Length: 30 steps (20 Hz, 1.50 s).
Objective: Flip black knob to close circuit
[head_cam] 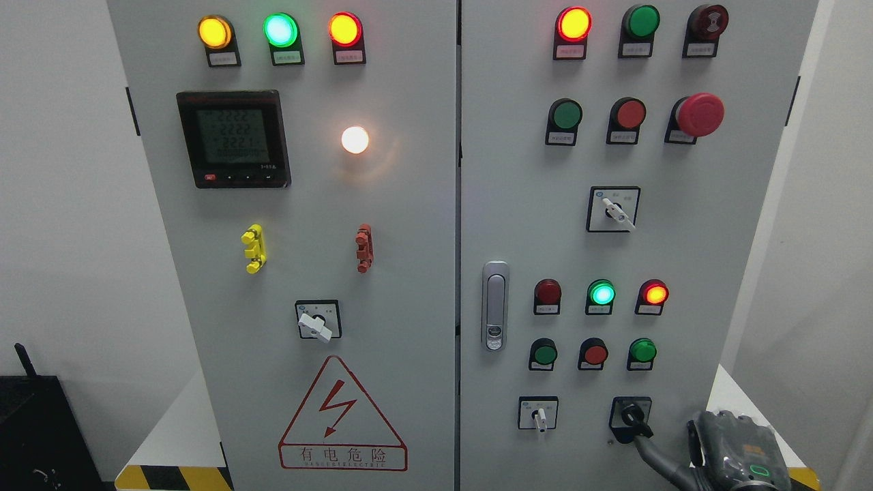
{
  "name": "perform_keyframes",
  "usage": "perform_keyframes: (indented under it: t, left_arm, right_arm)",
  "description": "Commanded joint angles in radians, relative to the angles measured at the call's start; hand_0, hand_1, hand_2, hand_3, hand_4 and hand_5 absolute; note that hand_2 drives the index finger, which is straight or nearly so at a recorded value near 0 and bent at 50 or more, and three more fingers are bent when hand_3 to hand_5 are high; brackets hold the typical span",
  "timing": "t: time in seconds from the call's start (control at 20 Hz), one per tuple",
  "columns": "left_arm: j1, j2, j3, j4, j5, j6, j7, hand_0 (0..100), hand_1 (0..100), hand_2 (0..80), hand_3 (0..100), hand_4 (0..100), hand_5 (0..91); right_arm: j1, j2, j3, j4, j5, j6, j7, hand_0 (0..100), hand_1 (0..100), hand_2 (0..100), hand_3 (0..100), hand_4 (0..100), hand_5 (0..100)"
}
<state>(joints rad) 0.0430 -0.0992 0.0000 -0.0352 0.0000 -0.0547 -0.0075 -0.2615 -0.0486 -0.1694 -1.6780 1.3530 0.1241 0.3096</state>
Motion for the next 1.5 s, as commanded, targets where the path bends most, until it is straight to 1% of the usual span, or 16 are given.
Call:
perform_keyframes:
  t: [0.0, 0.05, 0.15, 0.3, 0.5, 0.65, 0.75, 0.8, 0.85, 0.9, 1.05, 1.15, 1.2, 1.25, 1.35, 1.45]
  left_arm:
    - [0.0, -0.001, 0.011, 0.0, 0.008, 0.0, 0.0, 0, 0, 0.0, 5, 3, 0.0]
    - [0.0, 0.001, 0.011, 0.0, 0.008, 0.0, 0.0, 0, 0, 0.0, 5, 3, 0.0]
    - [0.0, 0.001, 0.011, 0.0, 0.008, 0.0, 0.0, 0, 0, 0.0, 5, 3, 0.0]
    - [0.0, -0.001, 0.011, 0.0, 0.008, 0.0, 0.0, 0, 0, 0.0, 5, 3, 0.0]
    - [0.0, 0.001, 0.011, 0.0, 0.008, 0.0, 0.0, 0, 0, 0.0, 5, 2, 0.0]
    - [0.0, -0.001, 0.011, 0.0, 0.008, 0.0, 0.0, 0, 0, 0.0, 5, 2, 0.0]
    - [0.0, -0.001, 0.011, 0.0, 0.008, 0.0, 0.0, 0, 0, 0.0, 5, 2, 0.0]
    - [0.0, 0.001, 0.011, 0.0, 0.008, 0.0, 0.0, 0, 0, 0.0, 5, 2, 0.0]
    - [0.0, -0.001, 0.011, 0.0, 0.008, 0.0, 0.0, 0, 0, 0.0, 5, 2, 0.0]
    - [0.0, -0.001, 0.011, 0.0, 0.008, 0.0, 0.0, 0, 0, 0.0, 5, 2, 0.0]
    - [0.0, -0.001, 0.011, 0.0, 0.008, 0.0, 0.0, 0, 0, 0.0, 5, 3, 0.0]
    - [0.0, 0.001, 0.011, 0.0, 0.008, 0.0, 0.0, 0, 0, 0.0, 5, 3, 0.0]
    - [0.0, -0.001, 0.011, 0.0, 0.008, 0.0, 0.0, 0, 0, 0.0, 5, 3, 0.0]
    - [0.0, -0.001, 0.011, 0.0, 0.008, 0.0, 0.0, 0, 0, 0.0, 5, 3, 0.0]
    - [0.0, 0.001, 0.011, 0.0, 0.008, 0.0, 0.0, 0, 0, 0.0, 5, 3, 0.0]
    - [0.0, -0.001, 0.011, 0.0, 0.008, 0.0, 0.0, 0, 0, 0.0, 5, 3, 0.0]
  right_arm:
    - [0.027, -0.001, 0.007, -0.014, -0.005, -0.001, -0.032, 0, 0, 91, 100, 79, 81]
    - [0.039, 0.015, 0.017, -0.023, -0.003, 0.002, -0.035, 0, 0, 91, 100, 79, 81]
    - [0.056, 0.062, 0.04, -0.037, 0.0, 0.019, -0.041, 0, 0, 91, 100, 79, 81]
    - [0.061, 0.067, 0.082, -0.037, 0.003, 0.037, -0.07, 0, 0, 91, 100, 79, 81]
    - [0.062, 0.067, 0.137, -0.037, 0.002, 0.071, -0.093, 0, 0, 91, 100, 79, 81]
    - [0.064, 0.069, 0.142, -0.037, -0.003, 0.074, -0.109, 0, 0, 91, 100, 79, 81]
    - [0.076, 0.087, 0.137, -0.049, -0.005, 0.074, -0.116, 0, 0, 90, 100, 79, 81]
    - [0.09, 0.099, 0.131, -0.066, -0.024, 0.071, -0.127, 0, 0, 90, 100, 79, 81]
    - [0.114, 0.101, 0.13, -0.086, -0.078, 0.071, -0.133, 0, 0, 89, 100, 78, 81]
    - [0.146, 0.102, 0.128, -0.115, -0.139, 0.074, -0.135, 0, 0, 83, 100, 76, 79]
    - [0.263, 0.104, 0.12, -0.218, -0.271, 0.072, -0.156, 0, 0, 75, 99, 77, 73]
    - [0.327, 0.11, 0.088, -0.273, -0.401, 0.057, -0.173, 0, 0, 63, 91, 73, 64]
    - [0.353, 0.118, 0.074, -0.302, -0.511, 0.036, -0.173, 0, 0, 53, 82, 65, 51]
    - [0.373, 0.131, 0.062, -0.325, -0.64, 0.001, -0.172, 0, 0, 40, 65, 54, 37]
    - [0.416, 0.16, 0.022, -0.345, -0.885, -0.09, -0.167, 0, 0, 26, 45, 37, 18]
    - [0.467, 0.164, -0.002, -0.347, -1.049, -0.165, -0.158, 0, 1, 17, 30, 25, 9]
